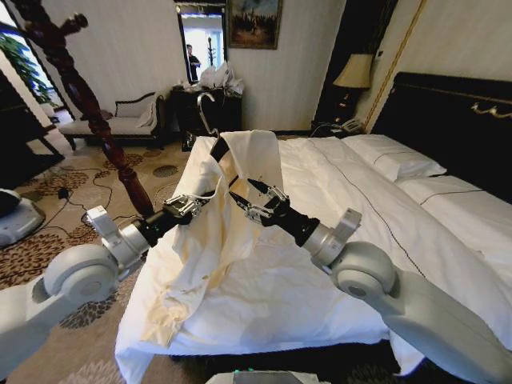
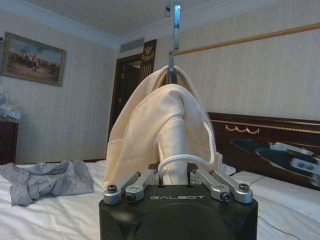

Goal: Pick up the clothes from the bed and hang them on the clothes hanger.

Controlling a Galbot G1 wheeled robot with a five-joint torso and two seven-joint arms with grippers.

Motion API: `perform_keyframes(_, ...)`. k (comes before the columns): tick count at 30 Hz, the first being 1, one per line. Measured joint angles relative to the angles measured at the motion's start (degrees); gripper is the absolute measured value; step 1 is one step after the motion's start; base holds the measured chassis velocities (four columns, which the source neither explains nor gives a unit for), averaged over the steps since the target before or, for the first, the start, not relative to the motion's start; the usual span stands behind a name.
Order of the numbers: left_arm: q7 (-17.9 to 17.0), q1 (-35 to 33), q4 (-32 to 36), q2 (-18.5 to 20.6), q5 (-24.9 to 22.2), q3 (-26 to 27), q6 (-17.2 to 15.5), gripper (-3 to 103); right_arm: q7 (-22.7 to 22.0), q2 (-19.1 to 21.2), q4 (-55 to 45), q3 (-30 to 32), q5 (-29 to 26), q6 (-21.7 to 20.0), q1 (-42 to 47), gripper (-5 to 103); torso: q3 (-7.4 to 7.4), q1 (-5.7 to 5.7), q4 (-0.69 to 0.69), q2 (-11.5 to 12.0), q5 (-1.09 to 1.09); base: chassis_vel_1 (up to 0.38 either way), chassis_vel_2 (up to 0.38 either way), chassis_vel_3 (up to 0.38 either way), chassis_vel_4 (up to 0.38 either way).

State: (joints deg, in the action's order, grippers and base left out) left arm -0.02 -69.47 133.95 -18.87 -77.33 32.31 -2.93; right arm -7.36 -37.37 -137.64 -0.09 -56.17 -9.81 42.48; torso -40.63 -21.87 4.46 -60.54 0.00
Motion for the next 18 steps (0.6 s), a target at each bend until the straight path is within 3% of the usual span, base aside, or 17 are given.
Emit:
perform_keyframes(4,-0.3,0.0,-0.1,-0.5,-0.1,0.9,0.0,20,-1.6,0.8,0.2,2.4,1.6,0.7,3.8,99,0.00,0.00,-0.01,0.0,-0.01,0.000,0.000,0.000,0.000)
perform_keyframes(9,-1.8,-0.1,-0.2,-0.5,-1.4,3.2,0.1,20,-3.1,0.8,2.4,8.4,3.2,1.4,9.9,100,0.00,0.00,0.00,0.0,0.00,0.000,0.000,0.000,0.000)
perform_keyframes(14,-6.3,0.1,-1.9,0.1,-6.0,8.5,0.0,20,-4.0,-0.2,5.5,20.9,6.5,2.6,19.7,100,0.00,-0.01,0.00,0.0,0.00,0.000,0.000,0.000,0.000)
perform_keyframes(16,-6.6,0.1,-2.1,0.1,-6.4,9.0,-0.1,20,-4.1,-0.3,5.6,22.0,6.7,2.6,20.7,100,0.00,0.00,0.00,0.0,0.00,0.000,0.000,0.000,0.000)
perform_keyframes(18,-7.8,0.1,-4.0,0.3,-8.7,11.5,-0.5,20,-4.2,-0.8,5.5,27.7,7.7,2.6,26.5,100,0.00,0.00,-0.01,0.0,0.00,0.000,0.000,0.000,0.000)
